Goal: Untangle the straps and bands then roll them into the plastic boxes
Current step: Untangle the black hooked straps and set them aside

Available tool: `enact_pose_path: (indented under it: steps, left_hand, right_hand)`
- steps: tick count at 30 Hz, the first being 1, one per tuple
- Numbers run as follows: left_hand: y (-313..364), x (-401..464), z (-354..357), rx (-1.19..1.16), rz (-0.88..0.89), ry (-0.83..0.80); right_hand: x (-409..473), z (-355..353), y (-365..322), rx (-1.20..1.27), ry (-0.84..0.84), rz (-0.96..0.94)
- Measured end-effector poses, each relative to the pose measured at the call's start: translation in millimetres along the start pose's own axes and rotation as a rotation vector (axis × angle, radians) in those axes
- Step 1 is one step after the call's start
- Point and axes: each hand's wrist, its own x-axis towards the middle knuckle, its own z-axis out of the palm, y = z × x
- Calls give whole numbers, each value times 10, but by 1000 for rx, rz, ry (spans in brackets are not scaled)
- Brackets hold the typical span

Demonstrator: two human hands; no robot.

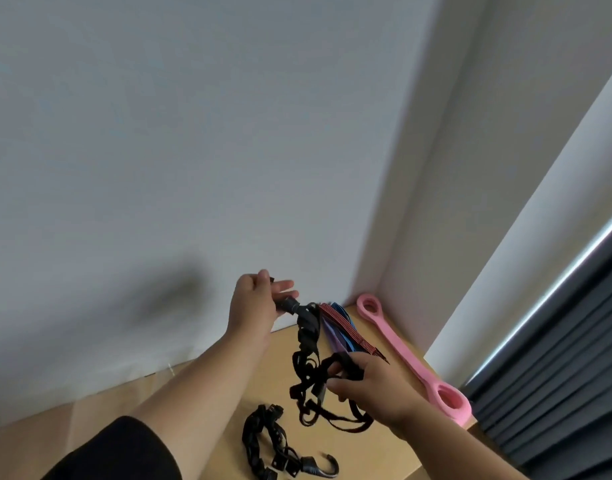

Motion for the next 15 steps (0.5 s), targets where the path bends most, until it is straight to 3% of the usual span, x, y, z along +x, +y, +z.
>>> enact_pose_path:
  steps: [3,7,10,12,15]
  left_hand:
    - [380,-89,198,-193,41,-17]
    - [834,-276,478,-276,129,-133]
    - [1044,-403,681,-280,177,-217]
    - [1111,-449,820,-256,200,-263]
    - [1141,-487,1012,-237,202,-295]
  right_hand:
    - [38,32,97,127,69,68]
    - [80,-11,135,308,137,173]
    - [74,-71,134,148,182,248]
    - [5,-137,37,-11,197,195]
    - [-55,-242,-192,77,251,-3]
